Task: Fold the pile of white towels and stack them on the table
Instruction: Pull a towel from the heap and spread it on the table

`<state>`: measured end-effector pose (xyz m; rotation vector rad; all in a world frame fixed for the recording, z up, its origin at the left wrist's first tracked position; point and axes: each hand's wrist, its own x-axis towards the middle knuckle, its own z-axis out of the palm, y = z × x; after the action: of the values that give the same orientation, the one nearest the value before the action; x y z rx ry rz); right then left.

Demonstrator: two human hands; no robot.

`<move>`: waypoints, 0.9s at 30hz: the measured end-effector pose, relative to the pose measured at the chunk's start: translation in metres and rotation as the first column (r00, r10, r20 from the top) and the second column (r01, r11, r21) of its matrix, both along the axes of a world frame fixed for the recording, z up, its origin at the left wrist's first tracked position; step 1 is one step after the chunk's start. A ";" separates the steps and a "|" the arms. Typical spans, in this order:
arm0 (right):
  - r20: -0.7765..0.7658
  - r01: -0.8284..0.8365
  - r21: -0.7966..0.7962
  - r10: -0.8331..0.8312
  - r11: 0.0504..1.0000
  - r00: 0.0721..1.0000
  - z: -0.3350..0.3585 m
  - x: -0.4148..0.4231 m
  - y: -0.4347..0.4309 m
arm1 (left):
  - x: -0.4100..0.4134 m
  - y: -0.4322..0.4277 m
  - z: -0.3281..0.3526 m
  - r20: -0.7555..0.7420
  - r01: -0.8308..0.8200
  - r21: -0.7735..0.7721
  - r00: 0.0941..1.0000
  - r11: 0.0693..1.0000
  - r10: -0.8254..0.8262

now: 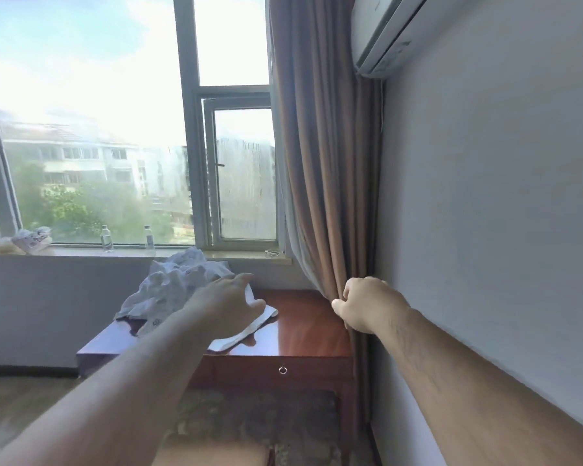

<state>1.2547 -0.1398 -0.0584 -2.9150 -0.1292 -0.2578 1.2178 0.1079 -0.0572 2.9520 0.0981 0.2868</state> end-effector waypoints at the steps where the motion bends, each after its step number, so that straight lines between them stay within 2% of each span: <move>1: 0.018 -0.005 0.015 0.004 1.000 1.000 0.000 0.013 0.002 | 0.014 0.000 -0.003 -0.003 0.005 -0.019 1.000 1.000 -0.006; 7: 0.020 -0.030 -0.013 0.030 0.999 0.999 -0.019 0.096 0.003 | 0.106 0.005 -0.032 -0.054 0.043 -0.017 0.998 0.999 -0.044; 10: -0.048 -0.058 0.015 0.059 0.998 0.997 -0.029 0.145 0.003 | 0.155 0.021 -0.050 -0.064 0.011 -0.007 0.998 1.000 -0.012; 14: -0.020 -0.092 0.018 0.092 0.996 0.996 -0.020 0.224 0.032 | 0.229 0.055 -0.052 -0.042 -0.024 -0.045 0.999 0.999 0.022; 17: -0.018 -0.123 -0.011 0.122 0.992 0.992 -0.014 0.282 0.065 | 0.284 0.084 -0.052 -0.053 -0.032 -0.048 0.998 0.998 0.030; 22: 0.020 -0.186 -0.167 0.192 0.968 0.981 -0.034 0.361 0.112 | 0.363 0.115 -0.076 -0.098 -0.038 -0.005 0.994 0.999 0.037; 27: 0.021 -0.218 -0.167 0.225 0.962 0.974 -0.059 0.435 0.135 | 0.424 0.142 -0.103 -0.140 -0.100 -0.062 0.986 0.993 0.090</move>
<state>1.6895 -0.0046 -0.1173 -3.0220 -0.5028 -0.2789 1.6417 0.2504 -0.1601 2.9006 0.2619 0.0903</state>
